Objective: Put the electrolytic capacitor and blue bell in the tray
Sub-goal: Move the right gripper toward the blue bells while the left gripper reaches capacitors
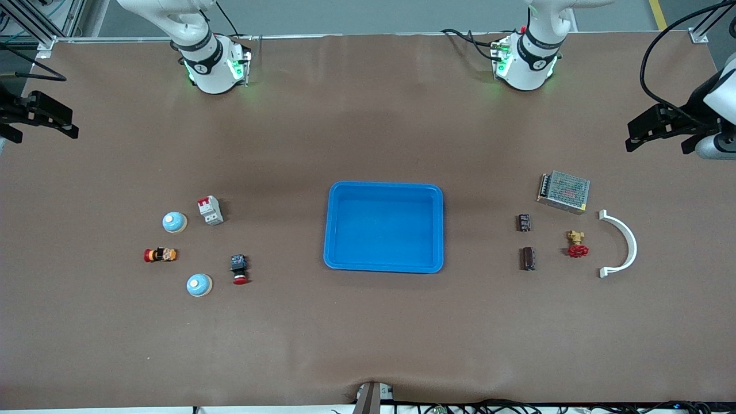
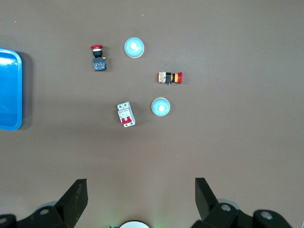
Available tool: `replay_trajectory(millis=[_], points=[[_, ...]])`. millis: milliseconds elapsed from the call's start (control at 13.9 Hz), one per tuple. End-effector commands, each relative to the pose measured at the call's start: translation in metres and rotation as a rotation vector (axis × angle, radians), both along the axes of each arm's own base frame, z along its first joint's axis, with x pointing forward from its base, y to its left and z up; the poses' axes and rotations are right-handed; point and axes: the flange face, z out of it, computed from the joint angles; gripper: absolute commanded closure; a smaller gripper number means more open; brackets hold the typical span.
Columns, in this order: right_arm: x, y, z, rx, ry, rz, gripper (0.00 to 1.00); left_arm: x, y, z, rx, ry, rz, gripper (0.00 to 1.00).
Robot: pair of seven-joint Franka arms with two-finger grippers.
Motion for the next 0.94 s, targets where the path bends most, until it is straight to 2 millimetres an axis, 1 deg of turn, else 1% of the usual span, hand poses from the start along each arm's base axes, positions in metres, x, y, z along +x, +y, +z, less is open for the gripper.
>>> replay_trajectory(millis=[0,144,360,576,720,863], points=[[0.002,0.007,0.001,0.007,-0.006,0.011,0.0,-0.003,0.0,0.007,-0.013,-0.013,0.021,0.0],[0.003,0.008,0.001,0.006,-0.009,0.014,0.0,-0.003,0.0,0.007,-0.013,-0.013,0.021,0.0],[0.007,0.01,-0.006,0.009,0.003,0.017,0.0,-0.003,-0.005,0.004,-0.013,-0.005,0.012,0.0],[0.013,0.014,-0.011,0.009,-0.001,0.001,0.0,-0.004,-0.003,0.002,-0.012,0.004,0.009,0.0],[0.02,0.033,-0.021,0.006,-0.001,-0.033,0.0,-0.004,-0.005,-0.004,-0.011,0.017,0.009,0.0],[0.034,0.044,-0.039,0.004,-0.009,-0.063,0.0,-0.002,-0.006,-0.018,-0.009,0.036,0.008,0.0]])
